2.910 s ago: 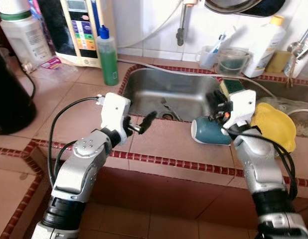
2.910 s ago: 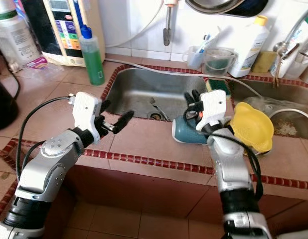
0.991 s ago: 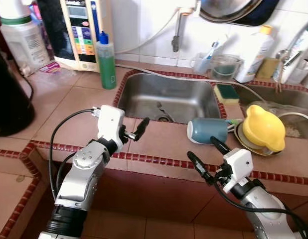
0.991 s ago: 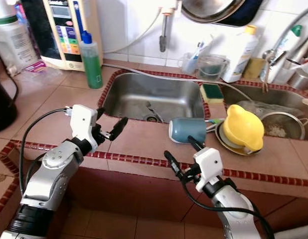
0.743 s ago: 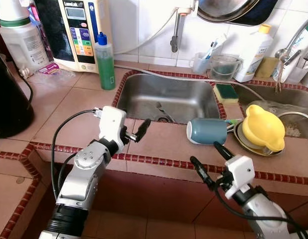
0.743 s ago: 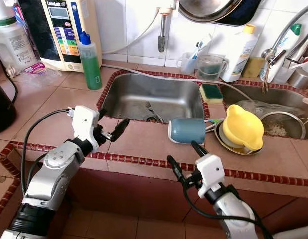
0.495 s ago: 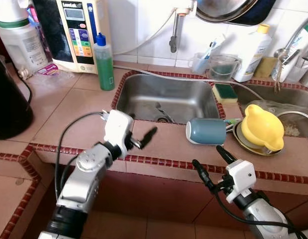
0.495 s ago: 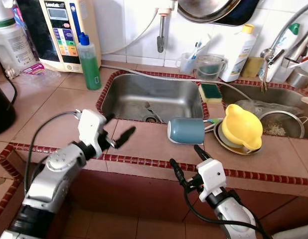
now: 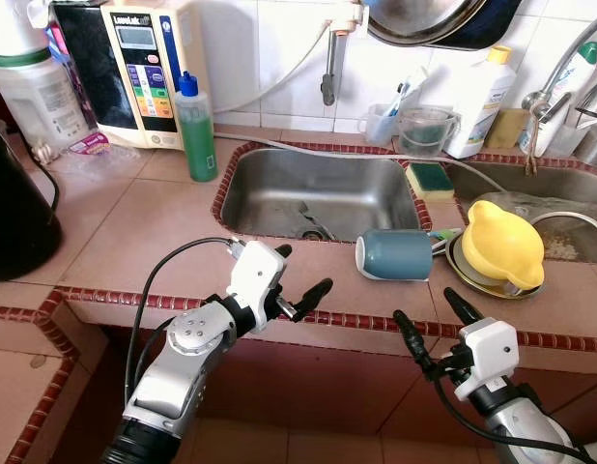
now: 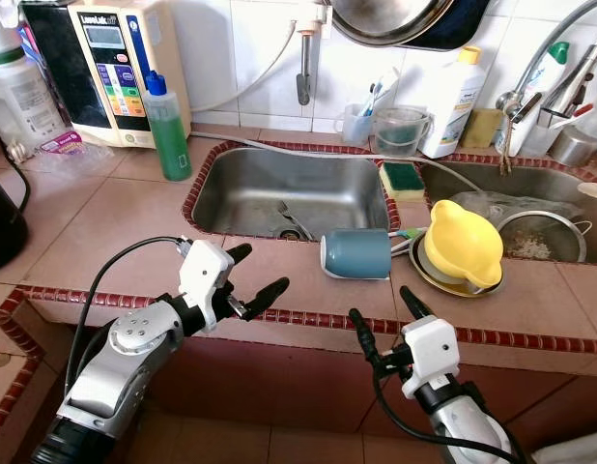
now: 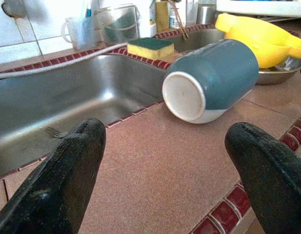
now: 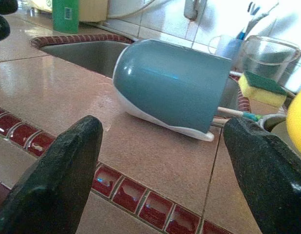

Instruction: Kitchen organization

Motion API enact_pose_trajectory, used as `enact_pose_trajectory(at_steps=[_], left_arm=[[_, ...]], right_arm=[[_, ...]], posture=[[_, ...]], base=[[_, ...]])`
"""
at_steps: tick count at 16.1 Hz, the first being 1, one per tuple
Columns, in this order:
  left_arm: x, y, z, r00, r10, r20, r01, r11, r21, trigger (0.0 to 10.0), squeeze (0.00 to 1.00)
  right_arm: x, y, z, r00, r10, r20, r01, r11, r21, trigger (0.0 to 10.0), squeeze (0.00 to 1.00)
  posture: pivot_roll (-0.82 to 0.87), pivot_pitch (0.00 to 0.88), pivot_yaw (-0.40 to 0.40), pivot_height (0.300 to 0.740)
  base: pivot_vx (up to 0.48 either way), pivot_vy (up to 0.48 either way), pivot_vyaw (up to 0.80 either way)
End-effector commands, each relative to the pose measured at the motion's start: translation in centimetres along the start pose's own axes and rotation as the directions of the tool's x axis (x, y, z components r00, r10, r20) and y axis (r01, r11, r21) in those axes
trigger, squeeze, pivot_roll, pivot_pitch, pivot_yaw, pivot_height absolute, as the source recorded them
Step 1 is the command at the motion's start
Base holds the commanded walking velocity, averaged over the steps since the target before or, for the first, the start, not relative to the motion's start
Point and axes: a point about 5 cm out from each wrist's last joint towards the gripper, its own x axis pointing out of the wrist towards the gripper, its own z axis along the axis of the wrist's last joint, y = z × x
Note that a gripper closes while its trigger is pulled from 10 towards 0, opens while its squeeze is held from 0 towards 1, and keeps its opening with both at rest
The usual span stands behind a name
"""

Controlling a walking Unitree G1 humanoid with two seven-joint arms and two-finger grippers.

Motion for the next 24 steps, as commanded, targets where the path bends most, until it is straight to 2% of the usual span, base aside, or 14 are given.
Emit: enact_pose_trajectory(at_steps=[1, 3, 7, 12, 17, 21, 24], left_arm=[[-0.1, 0.0, 0.3, 1.0, -0.003, 0.017, 0.002, 1.0, 0.023, 10.0, 0.0], [-0.3, 0.1, 0.2, 1.0, 0.005, 0.02, -0.005, 1.0, 0.005, 10.0, 0.0], [-0.5, 0.7, 0.4, 0.999, 0.037, 0.025, -0.037, 0.999, -0.007, 10.0, 0.0], [-0.6, 0.7, 0.5, 0.999, 0.043, 0.033, -0.043, 0.999, -0.006, 10.0, 0.0], [-0.4, 1.7, 0.2, 0.988, 0.152, -0.017, -0.152, 0.988, -0.005, 10.0, 0.0], [-0.4, 1.9, 0.4, 0.987, 0.161, -0.028, -0.162, 0.987, -0.022, 10.0, 0.0], [-0.6, 1.6, 0.7, 0.988, 0.15, -0.023, -0.151, 0.988, -0.021, 10.0, 0.0]], right_arm=[[-0.3, -0.4, 0.1, 1.0, -0.024, 0.004, 0.024, 1.0, -0.005, 10.0, 0.0], [-0.4, -0.4, 0.0, 1.0, -0.028, 0.003, 0.028, 1.0, -0.003, 10.0, 0.0], [-0.2, -0.3, 0.0, 1.0, -0.018, 0.003, 0.018, 1.0, 0.002, 10.0, 0.0], [0.1, -0.1, 0.0, 1.0, -0.004, 0.005, 0.004, 1.0, 0.006, 10.0, 0.0], [0.7, -0.5, 0.6, 0.996, 0.088, 0.0, -0.088, 0.995, 0.037, 10.0, 0.0], [1.3, -1.3, 1.0, 0.991, 0.131, -0.017, -0.13, 0.99, 0.048, 10.0, 0.0], [2.0, -1.2, 1.2, 0.975, 0.222, -0.032, -0.219, 0.973, 0.071, 10.0, 0.0]], posture=[[-0.22, 0.039, 0.031, 0.74], [-0.22, 0.041, 0.032, 0.74], [-0.21, 0.039, 0.029, 0.74], [-0.2, 0.033, 0.025, 0.74], [-0.2, 0.017, 0.027, 0.74], [-0.21, 0.005, 0.029, 0.74], [-0.21, 0.0, 0.025, 0.74]], base=[[0.0, 0.0, 0.0], [0.0, -0.139, 0.0], [0.0, -0.48, 0.0], [0.0, -0.48, 0.0], [0.0, 0.0, 0.0], [0.0, 0.0, 0.0], [0.0, 0.0, 0.0]])
